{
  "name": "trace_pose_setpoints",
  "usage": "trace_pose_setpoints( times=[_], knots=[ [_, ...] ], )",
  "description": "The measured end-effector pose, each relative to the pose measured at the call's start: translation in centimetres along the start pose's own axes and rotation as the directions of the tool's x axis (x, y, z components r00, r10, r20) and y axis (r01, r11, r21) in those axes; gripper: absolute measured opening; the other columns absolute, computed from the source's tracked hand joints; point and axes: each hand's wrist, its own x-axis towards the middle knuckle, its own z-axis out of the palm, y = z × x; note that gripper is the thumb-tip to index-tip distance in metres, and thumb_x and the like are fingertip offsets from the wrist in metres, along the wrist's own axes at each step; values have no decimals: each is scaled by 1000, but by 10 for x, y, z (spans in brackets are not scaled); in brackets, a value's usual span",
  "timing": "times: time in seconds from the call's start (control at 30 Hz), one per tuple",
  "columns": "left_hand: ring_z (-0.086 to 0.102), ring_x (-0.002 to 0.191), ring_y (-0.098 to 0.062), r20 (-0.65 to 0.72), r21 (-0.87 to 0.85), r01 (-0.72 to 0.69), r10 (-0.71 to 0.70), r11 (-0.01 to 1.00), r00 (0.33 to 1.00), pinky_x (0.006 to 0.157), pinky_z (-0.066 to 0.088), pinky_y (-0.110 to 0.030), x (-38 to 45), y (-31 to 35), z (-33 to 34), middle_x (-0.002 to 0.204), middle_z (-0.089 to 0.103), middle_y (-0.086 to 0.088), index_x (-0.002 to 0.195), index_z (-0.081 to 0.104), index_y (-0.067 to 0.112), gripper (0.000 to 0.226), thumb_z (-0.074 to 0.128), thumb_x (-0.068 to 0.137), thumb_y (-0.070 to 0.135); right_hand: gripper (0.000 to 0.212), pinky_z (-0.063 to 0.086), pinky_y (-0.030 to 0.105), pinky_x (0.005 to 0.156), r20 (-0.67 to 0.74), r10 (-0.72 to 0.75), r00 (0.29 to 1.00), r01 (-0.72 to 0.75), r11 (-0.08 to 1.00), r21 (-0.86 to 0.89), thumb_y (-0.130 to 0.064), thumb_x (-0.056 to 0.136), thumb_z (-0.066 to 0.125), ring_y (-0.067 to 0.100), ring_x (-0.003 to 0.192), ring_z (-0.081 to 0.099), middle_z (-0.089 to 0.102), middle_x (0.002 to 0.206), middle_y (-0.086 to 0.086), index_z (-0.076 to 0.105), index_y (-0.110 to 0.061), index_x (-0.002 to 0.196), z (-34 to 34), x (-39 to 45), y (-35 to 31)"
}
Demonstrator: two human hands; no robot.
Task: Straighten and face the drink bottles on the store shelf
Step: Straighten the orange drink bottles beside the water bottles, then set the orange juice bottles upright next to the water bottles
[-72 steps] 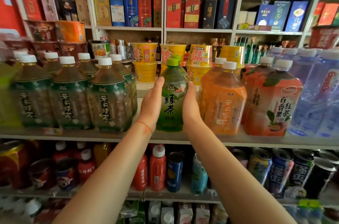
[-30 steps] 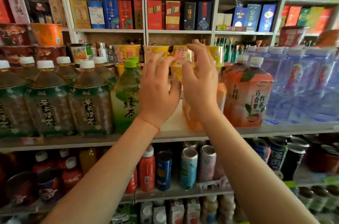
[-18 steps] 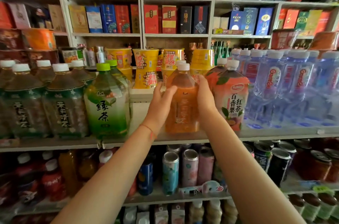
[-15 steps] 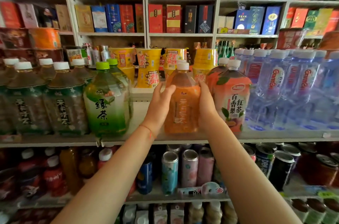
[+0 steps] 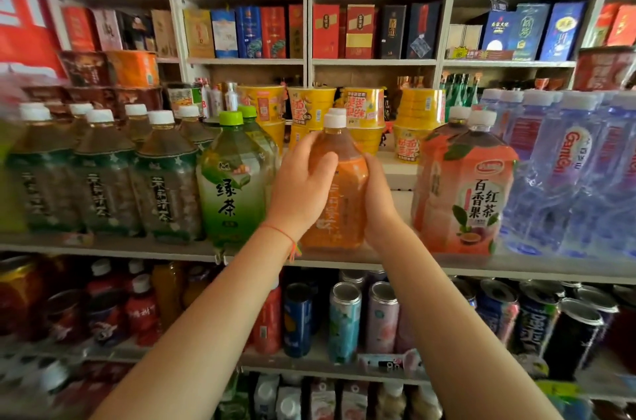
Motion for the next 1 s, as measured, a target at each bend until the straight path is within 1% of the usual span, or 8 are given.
trace_pose_setpoints(
  times=[0.1,0.3,0.53,0.63,0.73,0.8,0.87,1.0],
  knots=[
    [46,134,-19,-85,244,-214,241,946,967,111,34,-33,3,2,-19,145,52,-3,151,39,17,57,56,98,27,49,53,34,71,12,-2,1000,2,1000,-12,-57,101,34,19,82,69,76,75,-1,70,-24,105,19,-1,4],
    [54,115,-27,14,598,-365,446,714,895,110,35,-43,14,-23,-40,119,62,-5,145,50,22,48,41,100,37,54,54,43,90,-21,-1,1000,2,1000,8,-62,96,41,29,105,68,75,104,10,70,-22,120,51,2,16],
    [43,136,-39,-103,545,-391,522,742,847,117,33,-53,0,-33,-30,144,50,-20,131,62,13,40,51,97,31,35,49,23,73,-89,-198,976,177,963,-203,-39,105,37,12,98,64,69,96,-5,68,-22,107,52,-23,5],
    [46,135,-37,-204,444,-513,640,735,740,112,39,-50,-13,-19,-11,138,55,-22,113,70,6,26,59,92,17,27,42,5,85,-80,-625,777,535,721,-440,-17,102,46,-8,108,54,61,112,-16,63,-17,123,34,-43,-8],
    [53,124,-33,-190,313,-615,682,724,706,110,39,-39,-17,7,11,125,62,-17,110,71,4,26,58,91,15,35,41,35,109,7,-899,438,660,317,-682,-15,97,49,11,132,47,55,137,-2,60,-12,130,0,-48,-30],
    [54,120,-30,-146,205,-610,640,765,754,109,40,-38,-16,25,29,121,62,-13,114,69,5,29,56,91,17,43,35,46,113,-15,-944,329,588,217,-779,-19,94,46,16,139,38,47,146,2,55,-13,136,-28,-45,-49],
    [52,122,-24,-68,92,-548,554,831,829,109,38,-35,-15,39,50,124,60,-7,122,65,9,35,55,91,21,50,31,46,116,-121,-916,383,517,321,-793,-25,95,41,15,142,33,43,151,2,47,-16,144,-57,-43,-63],
    [41,132,-3,153,-157,-245,269,957,951,112,33,-26,-17,57,92,139,48,13,144,46,23,52,57,94,31,50,34,36,111,-251,-716,651,412,612,-675,-39,104,33,11,136,40,47,147,-7,40,-22,150,-114,-39,-75]
  ],
)
